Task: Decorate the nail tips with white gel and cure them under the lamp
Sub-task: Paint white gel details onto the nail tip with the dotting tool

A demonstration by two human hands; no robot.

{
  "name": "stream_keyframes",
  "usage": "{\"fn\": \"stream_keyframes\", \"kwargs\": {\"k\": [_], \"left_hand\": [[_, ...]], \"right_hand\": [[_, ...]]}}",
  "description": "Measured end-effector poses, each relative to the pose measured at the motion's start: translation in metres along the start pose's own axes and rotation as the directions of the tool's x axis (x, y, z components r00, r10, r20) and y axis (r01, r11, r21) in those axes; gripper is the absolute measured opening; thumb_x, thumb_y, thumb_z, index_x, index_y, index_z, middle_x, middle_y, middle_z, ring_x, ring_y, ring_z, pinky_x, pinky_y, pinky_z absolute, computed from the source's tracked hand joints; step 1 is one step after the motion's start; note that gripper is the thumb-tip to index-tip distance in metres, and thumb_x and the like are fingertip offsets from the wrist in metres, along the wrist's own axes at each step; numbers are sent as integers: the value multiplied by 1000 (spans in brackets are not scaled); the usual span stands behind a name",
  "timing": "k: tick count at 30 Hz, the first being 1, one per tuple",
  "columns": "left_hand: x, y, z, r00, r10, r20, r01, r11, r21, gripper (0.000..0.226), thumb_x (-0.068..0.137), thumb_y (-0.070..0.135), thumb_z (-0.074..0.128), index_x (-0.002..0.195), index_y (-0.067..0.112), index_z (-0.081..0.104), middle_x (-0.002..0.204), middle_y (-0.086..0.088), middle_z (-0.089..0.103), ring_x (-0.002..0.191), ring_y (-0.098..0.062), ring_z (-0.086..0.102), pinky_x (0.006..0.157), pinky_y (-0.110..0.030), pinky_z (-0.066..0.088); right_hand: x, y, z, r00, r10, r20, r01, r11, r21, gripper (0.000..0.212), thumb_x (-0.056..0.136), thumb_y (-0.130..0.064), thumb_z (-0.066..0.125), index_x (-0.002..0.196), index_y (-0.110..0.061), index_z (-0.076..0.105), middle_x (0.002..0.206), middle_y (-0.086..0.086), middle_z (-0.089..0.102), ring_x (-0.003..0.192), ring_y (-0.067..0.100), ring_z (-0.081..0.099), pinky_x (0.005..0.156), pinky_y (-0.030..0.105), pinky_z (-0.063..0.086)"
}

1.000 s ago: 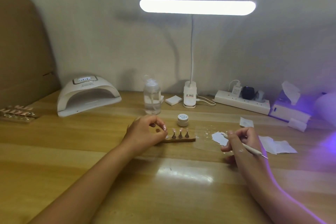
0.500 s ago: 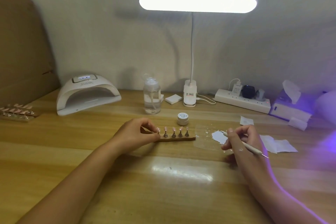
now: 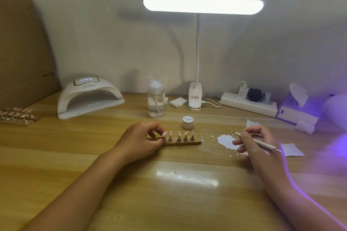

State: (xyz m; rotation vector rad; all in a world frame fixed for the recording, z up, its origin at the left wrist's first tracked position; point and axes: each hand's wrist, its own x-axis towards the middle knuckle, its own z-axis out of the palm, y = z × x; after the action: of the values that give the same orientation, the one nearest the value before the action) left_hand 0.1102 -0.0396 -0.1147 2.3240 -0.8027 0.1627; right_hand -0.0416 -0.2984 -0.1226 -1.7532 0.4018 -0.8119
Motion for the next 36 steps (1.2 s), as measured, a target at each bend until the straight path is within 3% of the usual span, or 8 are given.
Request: {"fn": "stream_keyframes", "kwargs": {"k": [12, 15, 18, 20, 23, 27, 33, 36], "left_hand": [[-7, 1, 5, 991, 114, -66, -112, 993, 30, 16, 77, 23, 71, 76, 34, 60, 77, 23, 63, 77, -1, 59, 70, -28, 52], [-10, 9, 2, 961, 201, -193, -172, 973, 153, 20, 76, 20, 72, 78, 32, 56, 73, 21, 54, 71, -3, 53, 62, -30, 48], [-12, 27, 0, 917, 234, -323, -215, 972, 96, 21, 74, 16, 72, 79, 29, 55, 69, 18, 50, 60, -7, 49, 54, -18, 39], [-12, 46, 9, 938, 199, -285, -228, 971, -72, 18, 76, 18, 69, 79, 31, 57, 76, 19, 57, 58, -8, 51, 52, -13, 39], [-11, 73, 35, 978, 199, -59, -208, 940, -269, 22, 80, 15, 69, 77, 36, 62, 86, 21, 66, 57, -2, 52, 57, -19, 45], [-9, 84, 60, 958, 263, 111, -227, 938, -261, 7, 87, 27, 68, 88, 34, 68, 93, 18, 66, 65, -2, 55, 68, -26, 50], [-8, 77, 65, 962, 268, 61, -250, 945, -212, 21, 89, 25, 68, 81, 44, 61, 95, 18, 65, 65, -4, 58, 80, -15, 41], [-6, 76, 62, 960, 274, 50, -260, 946, -192, 22, 87, 24, 70, 80, 43, 61, 95, 17, 67, 59, -3, 59, 74, -24, 47]], "right_hand": [[9, 5, -7, 989, 145, -39, -145, 989, -18, 11, 83, -19, 66, 87, -11, 58, 69, 1, 74, 47, 2, 57, 53, 28, 42], [9, 5, -8, 985, 171, -19, -172, 984, -46, 13, 80, -21, 66, 83, -14, 56, 67, -1, 74, 42, 2, 51, 51, 26, 38], [9, 4, -6, 985, 171, -10, -171, 982, -79, 15, 81, -20, 65, 74, -11, 55, 63, -1, 72, 46, 3, 48, 53, 28, 36], [8, 4, -6, 986, 162, -28, -163, 983, -80, 16, 80, -18, 65, 71, -11, 53, 62, 0, 72, 56, 8, 49, 57, 30, 37], [7, 3, -6, 984, 176, -22, -177, 981, -77, 17, 78, -16, 65, 68, -13, 51, 60, 3, 70, 58, 13, 48, 60, 32, 37], [8, 5, -6, 986, 166, 16, -162, 976, -148, 15, 79, -18, 67, 73, -11, 55, 61, 0, 71, 61, 19, 57, 65, 37, 45], [10, 6, -6, 986, 164, 38, -154, 970, -186, 14, 80, -20, 66, 75, -13, 55, 65, -1, 73, 64, 16, 65, 69, 38, 50], [8, 6, -5, 990, 141, 21, -135, 976, -173, 16, 81, -22, 66, 74, -13, 54, 64, -2, 72, 67, 12, 62, 67, 39, 48]]}}
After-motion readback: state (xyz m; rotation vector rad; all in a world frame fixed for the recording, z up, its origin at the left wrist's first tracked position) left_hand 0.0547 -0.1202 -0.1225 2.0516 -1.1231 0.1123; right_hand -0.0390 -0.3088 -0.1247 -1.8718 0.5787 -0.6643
